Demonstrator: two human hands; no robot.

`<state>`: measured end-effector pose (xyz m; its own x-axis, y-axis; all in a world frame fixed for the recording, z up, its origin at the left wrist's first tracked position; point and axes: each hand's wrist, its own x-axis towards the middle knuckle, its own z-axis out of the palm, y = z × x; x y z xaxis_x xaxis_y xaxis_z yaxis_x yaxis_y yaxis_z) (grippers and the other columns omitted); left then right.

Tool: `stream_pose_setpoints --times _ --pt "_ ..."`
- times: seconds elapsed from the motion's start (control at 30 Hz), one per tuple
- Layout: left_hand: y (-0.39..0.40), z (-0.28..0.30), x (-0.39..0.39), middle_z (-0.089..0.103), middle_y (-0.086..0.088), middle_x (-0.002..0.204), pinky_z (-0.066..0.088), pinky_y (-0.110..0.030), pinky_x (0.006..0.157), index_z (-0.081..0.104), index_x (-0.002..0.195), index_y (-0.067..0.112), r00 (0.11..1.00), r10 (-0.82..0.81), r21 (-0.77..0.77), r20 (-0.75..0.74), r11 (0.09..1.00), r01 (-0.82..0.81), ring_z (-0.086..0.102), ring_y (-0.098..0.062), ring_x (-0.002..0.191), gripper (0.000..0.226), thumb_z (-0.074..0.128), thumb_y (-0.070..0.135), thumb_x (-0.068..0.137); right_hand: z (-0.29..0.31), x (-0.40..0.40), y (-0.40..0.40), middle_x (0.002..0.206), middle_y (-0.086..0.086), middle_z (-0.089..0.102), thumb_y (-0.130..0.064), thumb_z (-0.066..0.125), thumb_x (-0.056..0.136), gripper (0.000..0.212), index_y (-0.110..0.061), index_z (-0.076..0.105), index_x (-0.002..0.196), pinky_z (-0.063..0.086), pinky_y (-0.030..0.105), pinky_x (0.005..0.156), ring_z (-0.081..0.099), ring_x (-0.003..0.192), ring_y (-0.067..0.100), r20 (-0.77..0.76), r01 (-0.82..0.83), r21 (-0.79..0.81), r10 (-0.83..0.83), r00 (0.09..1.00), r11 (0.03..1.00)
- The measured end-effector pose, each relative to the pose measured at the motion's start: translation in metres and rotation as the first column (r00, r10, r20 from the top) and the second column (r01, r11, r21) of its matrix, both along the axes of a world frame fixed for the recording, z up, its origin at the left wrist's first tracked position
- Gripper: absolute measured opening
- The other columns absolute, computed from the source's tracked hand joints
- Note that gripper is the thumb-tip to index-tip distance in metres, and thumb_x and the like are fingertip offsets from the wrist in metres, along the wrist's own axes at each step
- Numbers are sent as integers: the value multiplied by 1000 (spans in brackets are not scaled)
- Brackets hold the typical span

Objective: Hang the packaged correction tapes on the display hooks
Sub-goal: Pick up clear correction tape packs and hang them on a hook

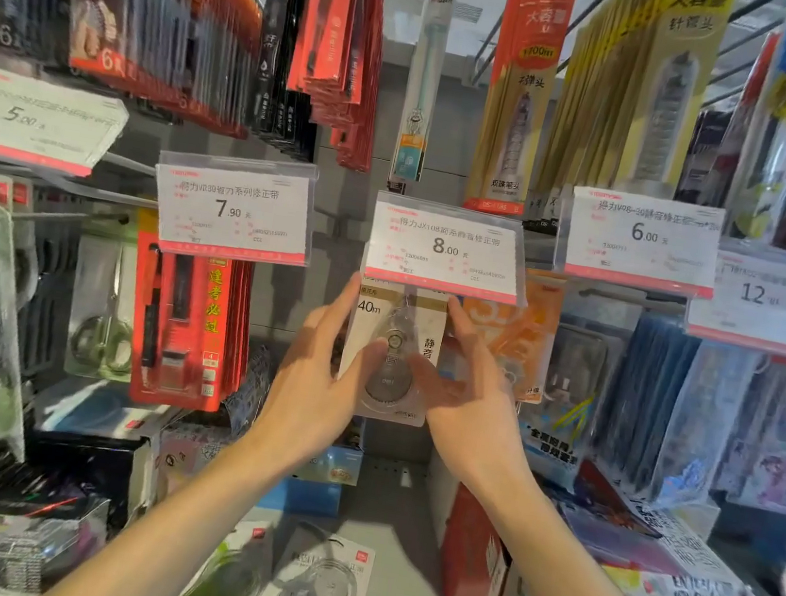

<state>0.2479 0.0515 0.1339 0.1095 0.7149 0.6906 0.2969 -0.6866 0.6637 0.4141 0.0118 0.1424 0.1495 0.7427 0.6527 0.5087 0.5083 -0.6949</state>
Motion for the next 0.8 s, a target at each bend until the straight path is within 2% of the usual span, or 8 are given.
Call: stream_pose_setpoints --times 0.07,0.13,0.2,0.27,0.37,0.5,0.67,0.8 --pt "-2 0 -1 29 27 144 34 9 76 15 157 56 1000 -5 -9 6 1000 5 40 15 114 67 53 50 102 0 2 -2 131 -36 54 -39 68 98 69 -52 31 155 44 -5 69 59 93 -29 -14 0 -6 0 1000 1000" --pt "-4 0 -4 31 22 152 42 -2 75 15 156 58 1000 -1 -23 -1 1000 1 53 8 111 65 51 50 102 0 5 -4 137 -28 58 -39 68 98 66 -56 33 151 47 -3 72 60 100 -27 -26 -17 -31 16 1000 999" --pt "-7 -1 -7 39 15 155 48 -14 68 20 154 59 1000 10 -41 4 999 -10 67 0 90 61 51 46 103 0 9 -7 136 -27 60 -34 67 99 61 -52 40 150 49 1 74 61 105 -23 -42 -56 -55 53 998 997" --pt "-13 -3 -8 53 18 144 51 -14 60 30 153 52 999 -9 -26 47 1000 10 69 8 75 56 54 41 104 0 14 -11 132 -26 63 -25 67 99 52 -40 50 146 48 -1 76 60 111 -20 -72 -82 -50 78 994 995" --pt "-25 -9 -12 60 29 131 51 -7 83 49 143 42 994 -19 -18 109 1000 21 60 20 108 43 61 37 102 -2 21 -22 121 -23 69 -26 66 98 38 -34 60 134 52 4 80 66 110 -8 -117 -78 -53 71 991 996" --pt "-45 -18 -21 63 25 126 51 -27 102 57 134 34 985 58 -70 166 996 -47 60 14 112 36 64 27 100 -10 29 -44 105 -12 76 -23 67 99 24 -31 65 121 62 35 88 75 96 9 -243 -125 -76 103 965 989" --pt "-84 -33 -32 70 20 108 56 -32 88 64 118 34 969 93 -93 230 993 -74 68 -2 102 20 66 27 98 -23 35 -79 88 0 78 -21 68 99 11 -23 70 110 58 20 65 74 73 12 -366 -262 -74 219 905 962" --pt "-116 -51 -38 74 -1 102 58 -25 70 67 108 35 948 76 -138 310 990 -34 73 -19 89 18 68 22 97 -39 29 -101 81 0 78 -17 68 99 9 -19 72 107 56 19 60 71 66 11 -410 -326 -125 250 877 937"
